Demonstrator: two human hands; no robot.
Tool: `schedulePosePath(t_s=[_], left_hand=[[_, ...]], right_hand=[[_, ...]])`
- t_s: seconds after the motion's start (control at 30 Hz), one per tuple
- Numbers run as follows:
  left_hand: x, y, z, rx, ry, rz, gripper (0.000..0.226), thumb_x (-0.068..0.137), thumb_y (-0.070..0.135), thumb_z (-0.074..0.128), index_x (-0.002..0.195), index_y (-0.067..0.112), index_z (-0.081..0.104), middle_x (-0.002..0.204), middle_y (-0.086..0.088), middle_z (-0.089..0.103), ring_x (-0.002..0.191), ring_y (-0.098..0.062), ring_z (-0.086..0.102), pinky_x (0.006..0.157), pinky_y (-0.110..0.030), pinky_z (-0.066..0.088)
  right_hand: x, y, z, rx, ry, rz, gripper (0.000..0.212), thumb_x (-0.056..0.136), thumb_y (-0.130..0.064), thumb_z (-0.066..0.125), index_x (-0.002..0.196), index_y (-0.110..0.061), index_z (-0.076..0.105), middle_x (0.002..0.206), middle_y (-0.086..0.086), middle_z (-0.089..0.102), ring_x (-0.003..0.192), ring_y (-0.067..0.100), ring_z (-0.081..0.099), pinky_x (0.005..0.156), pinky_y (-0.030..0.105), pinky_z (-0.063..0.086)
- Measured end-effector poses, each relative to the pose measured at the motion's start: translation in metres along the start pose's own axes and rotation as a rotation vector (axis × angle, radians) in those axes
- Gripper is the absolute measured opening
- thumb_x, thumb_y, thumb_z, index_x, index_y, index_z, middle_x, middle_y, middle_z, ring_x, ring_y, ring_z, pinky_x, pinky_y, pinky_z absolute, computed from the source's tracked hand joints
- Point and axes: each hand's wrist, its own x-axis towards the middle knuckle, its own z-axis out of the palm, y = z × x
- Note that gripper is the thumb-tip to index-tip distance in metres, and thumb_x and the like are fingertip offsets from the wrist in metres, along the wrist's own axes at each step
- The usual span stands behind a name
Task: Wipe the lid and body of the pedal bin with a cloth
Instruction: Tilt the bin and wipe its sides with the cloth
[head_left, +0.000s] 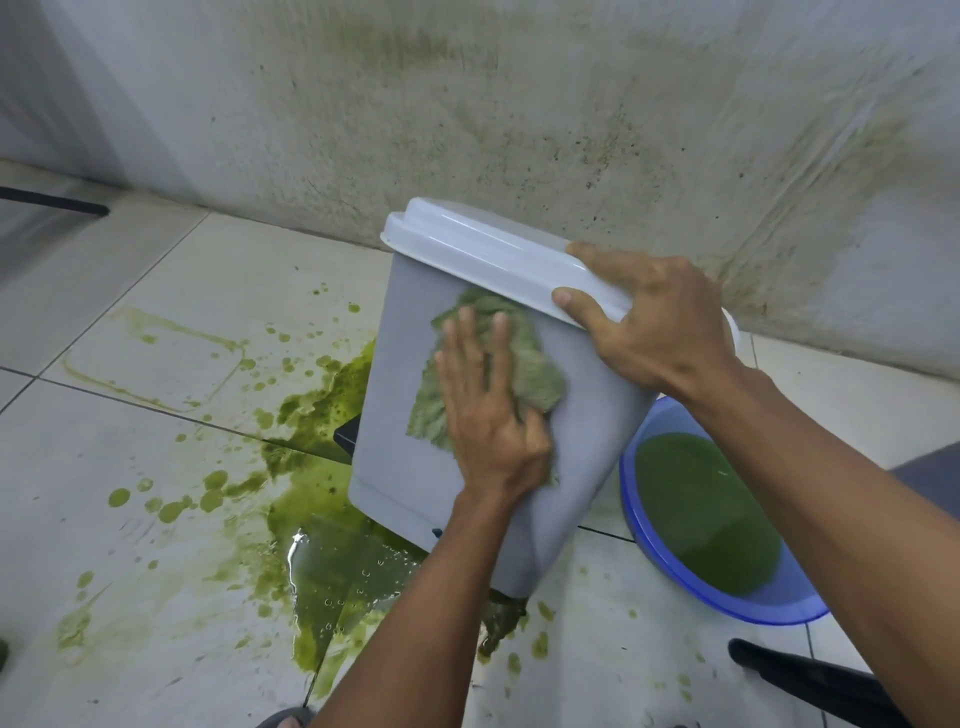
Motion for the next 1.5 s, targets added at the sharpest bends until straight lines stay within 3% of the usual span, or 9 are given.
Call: schedulePosePath(t_s=[0.1, 0.2, 0.3, 0.4, 0.63, 0.83, 1.03, 1.27, 1.5], left_hand=[[-0.032, -0.032, -0.010, 0.018, 0.112, -0.355, 0.083, 0.084, 0.017, 0.046, 0.163, 0.013, 0.019, 0.172, -0.009, 0.005, 0.159, -0.025, -0.001, 0.127, -0.056, 0.005], [-0.069, -0.045, -0.018, -0.030, 0.197, -0.758, 0.076, 0.101, 0.048, 0.040, 0.164, 0.024, 0.007, 0.173, 0.000, 0.000, 0.159, -0.019, -0.003, 0.127, -0.057, 0.007], [-0.071, -0.045, -0.017, -0.065, 0.226, -0.917, 0.080, 0.099, 0.059, 0.035, 0.164, 0.021, 0.005, 0.173, -0.002, 0.000, 0.158, -0.020, -0.005, 0.128, -0.053, 0.003], [-0.030, -0.038, -0.014, -0.052, 0.249, -0.857, 0.080, 0.101, 0.057, 0.036, 0.164, 0.017, 0.009, 0.172, -0.004, 0.005, 0.159, -0.022, -0.002, 0.128, -0.053, 0.002], [0.056, 0.016, 0.002, -0.055, 0.189, -0.357, 0.083, 0.092, 0.028, 0.050, 0.163, 0.010, 0.012, 0.172, -0.007, 0.008, 0.159, -0.026, -0.005, 0.126, -0.056, -0.001], [-0.027, 0.051, 0.019, -0.015, -0.100, 0.054, 0.084, 0.084, 0.023, 0.043, 0.161, 0.009, 0.014, 0.171, -0.007, 0.008, 0.158, -0.036, 0.005, 0.127, -0.056, 0.005], [-0.114, -0.018, 0.002, 0.252, -0.317, 0.544, 0.082, 0.090, 0.027, 0.046, 0.164, 0.022, 0.012, 0.173, -0.003, 0.005, 0.158, -0.034, 0.008, 0.128, -0.051, 0.006], [-0.163, -0.066, -0.021, 0.222, -0.362, 0.289, 0.089, 0.084, 0.027, 0.043, 0.165, 0.022, 0.007, 0.173, -0.004, 0.001, 0.159, -0.032, 0.001, 0.128, -0.048, 0.000], [-0.054, -0.012, -0.007, -0.077, 0.067, -0.275, 0.081, 0.087, 0.018, 0.044, 0.163, 0.011, 0.017, 0.172, -0.008, 0.006, 0.159, -0.029, -0.004, 0.128, -0.051, -0.003]], right_hand=[[-0.001, 0.000, 0.000, 0.010, -0.015, 0.003, 0.052, 0.083, -0.062, 0.056, 0.127, -0.035, 0.066, 0.127, -0.009, 0.068, 0.117, 0.022, 0.064, 0.095, 0.043, 0.050], [-0.003, -0.001, -0.001, 0.017, -0.018, -0.004, 0.052, 0.084, -0.063, 0.055, 0.127, -0.035, 0.066, 0.124, -0.008, 0.070, 0.114, 0.024, 0.065, 0.094, 0.046, 0.051], [-0.005, -0.002, -0.001, 0.015, -0.007, -0.003, 0.052, 0.084, -0.063, 0.056, 0.127, -0.036, 0.066, 0.124, -0.010, 0.070, 0.114, 0.024, 0.065, 0.094, 0.048, 0.051], [-0.003, -0.003, -0.001, 0.010, -0.017, 0.006, 0.054, 0.083, -0.064, 0.054, 0.127, -0.036, 0.065, 0.125, -0.009, 0.069, 0.116, 0.024, 0.064, 0.096, 0.048, 0.050], [0.000, -0.002, -0.001, 0.004, -0.020, 0.015, 0.054, 0.082, -0.063, 0.055, 0.126, -0.036, 0.066, 0.126, -0.008, 0.069, 0.117, 0.025, 0.064, 0.095, 0.046, 0.050], [-0.001, -0.003, -0.001, 0.031, -0.003, 0.019, 0.052, 0.081, -0.063, 0.058, 0.124, -0.034, 0.069, 0.122, -0.006, 0.071, 0.115, 0.023, 0.066, 0.094, 0.046, 0.052], [-0.003, -0.004, -0.004, 0.027, -0.022, 0.006, 0.051, 0.084, -0.061, 0.058, 0.126, -0.035, 0.067, 0.125, -0.008, 0.069, 0.118, 0.022, 0.064, 0.094, 0.045, 0.051], [-0.005, -0.005, -0.003, 0.028, -0.028, 0.017, 0.052, 0.083, -0.063, 0.056, 0.128, -0.037, 0.065, 0.128, -0.013, 0.067, 0.121, 0.020, 0.062, 0.099, 0.047, 0.049], [-0.011, -0.010, -0.003, 0.017, -0.007, -0.012, 0.050, 0.084, -0.060, 0.058, 0.127, -0.035, 0.065, 0.126, -0.012, 0.068, 0.116, 0.023, 0.064, 0.095, 0.049, 0.051]])
